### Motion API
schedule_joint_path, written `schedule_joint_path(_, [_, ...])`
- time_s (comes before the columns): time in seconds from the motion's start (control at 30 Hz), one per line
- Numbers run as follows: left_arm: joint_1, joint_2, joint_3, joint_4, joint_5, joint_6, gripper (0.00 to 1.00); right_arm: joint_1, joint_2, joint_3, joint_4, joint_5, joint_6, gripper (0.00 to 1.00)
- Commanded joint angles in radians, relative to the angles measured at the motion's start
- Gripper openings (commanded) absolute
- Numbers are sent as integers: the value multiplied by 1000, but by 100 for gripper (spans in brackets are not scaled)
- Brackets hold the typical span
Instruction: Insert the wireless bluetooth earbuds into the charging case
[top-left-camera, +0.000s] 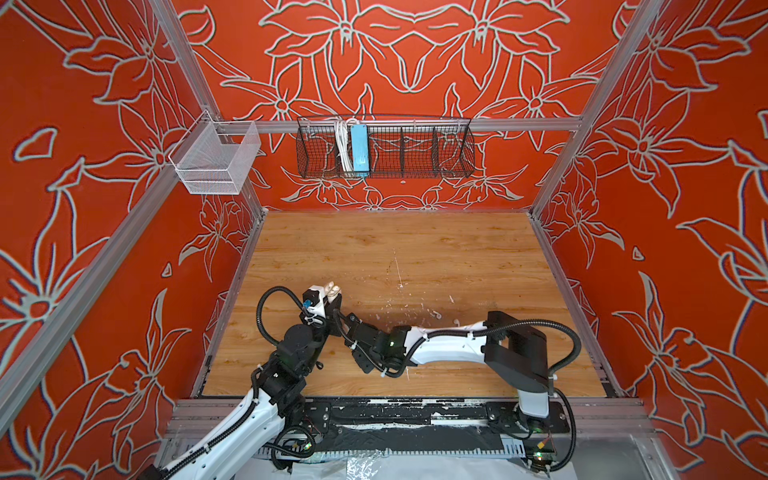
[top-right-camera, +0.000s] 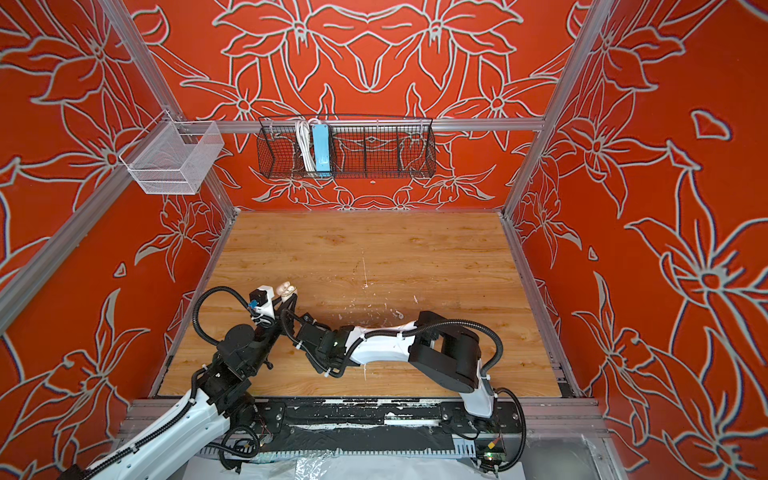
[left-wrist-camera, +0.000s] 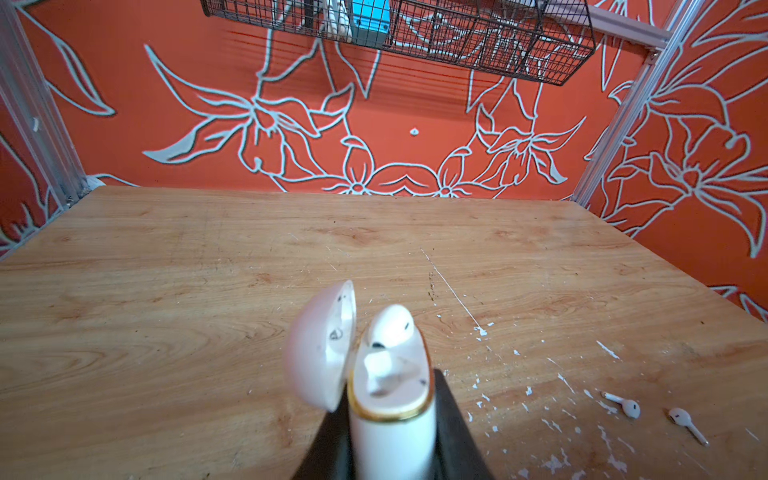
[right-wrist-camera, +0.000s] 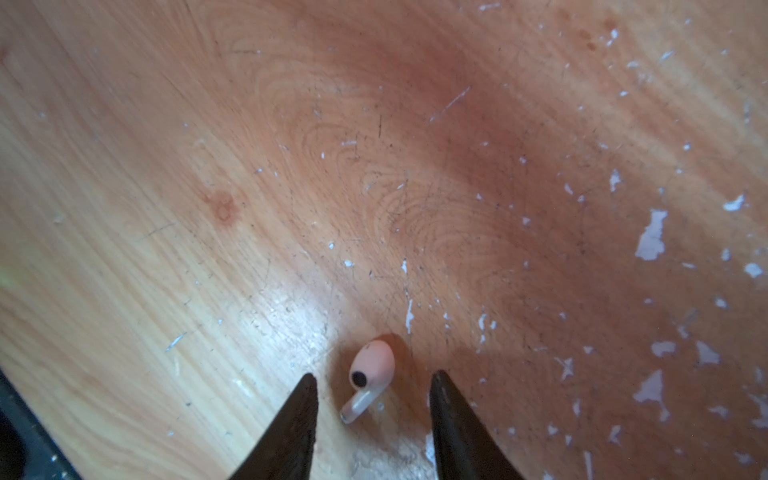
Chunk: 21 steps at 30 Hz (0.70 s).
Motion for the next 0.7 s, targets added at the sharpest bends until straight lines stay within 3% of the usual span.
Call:
schedule_joint_path(0.0, [3, -15, 28, -10, -21, -9, 0, 14, 35, 26, -46, 40, 35, 48])
schedule_joint_path(0.13, [2, -27, 21, -18, -50, -25, 0, 16, 69, 70, -105, 92, 78, 46])
schedule_joint_path(0.3, [8, -61, -10, -45, -221, -110, 0, 21, 88, 83, -138, 140, 125, 43])
schedule_joint_path(0.67, [13, -71, 0, -58, -207, -113, 0, 41, 108, 92, -180, 175, 154, 33])
